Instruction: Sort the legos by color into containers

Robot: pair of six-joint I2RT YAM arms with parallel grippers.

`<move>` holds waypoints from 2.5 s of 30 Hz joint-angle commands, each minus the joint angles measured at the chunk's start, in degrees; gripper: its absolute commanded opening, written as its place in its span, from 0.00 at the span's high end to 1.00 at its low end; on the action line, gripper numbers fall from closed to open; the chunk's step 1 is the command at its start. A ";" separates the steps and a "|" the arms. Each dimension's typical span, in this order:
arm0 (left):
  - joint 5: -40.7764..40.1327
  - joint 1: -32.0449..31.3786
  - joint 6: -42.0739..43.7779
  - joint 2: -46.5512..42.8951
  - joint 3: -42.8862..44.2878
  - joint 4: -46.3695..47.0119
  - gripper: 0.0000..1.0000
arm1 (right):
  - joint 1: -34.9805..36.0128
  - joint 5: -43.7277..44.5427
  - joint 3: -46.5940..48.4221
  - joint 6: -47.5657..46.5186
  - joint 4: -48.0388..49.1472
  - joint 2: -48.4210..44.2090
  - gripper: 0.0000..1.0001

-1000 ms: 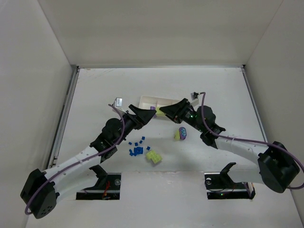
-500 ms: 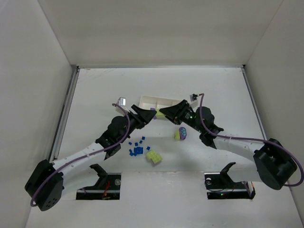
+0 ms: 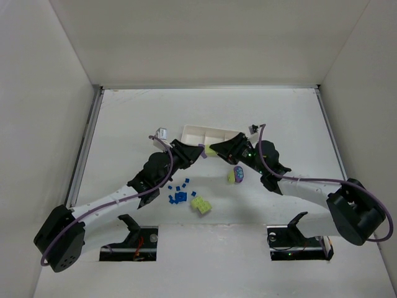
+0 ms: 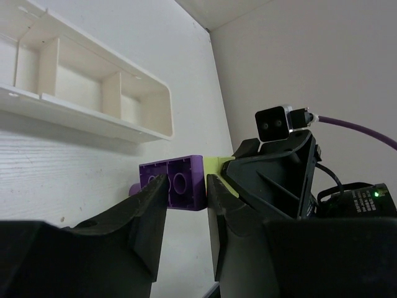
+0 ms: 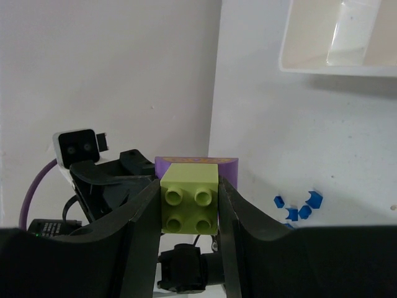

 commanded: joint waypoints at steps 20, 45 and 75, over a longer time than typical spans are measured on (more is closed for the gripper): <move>-4.86 -2.59 9.35 3.42 4.28 1.45 0.99 | -3.11 -0.90 -1.45 -3.42 3.89 -0.56 0.79; -5.21 6.72 17.26 16.41 14.72 -0.66 0.96 | -7.33 -3.19 -3.65 -5.88 3.71 -2.23 0.79; -0.03 13.59 18.06 23.92 16.59 3.12 0.56 | -4.34 3.32 -1.55 -14.15 -3.85 -5.13 0.78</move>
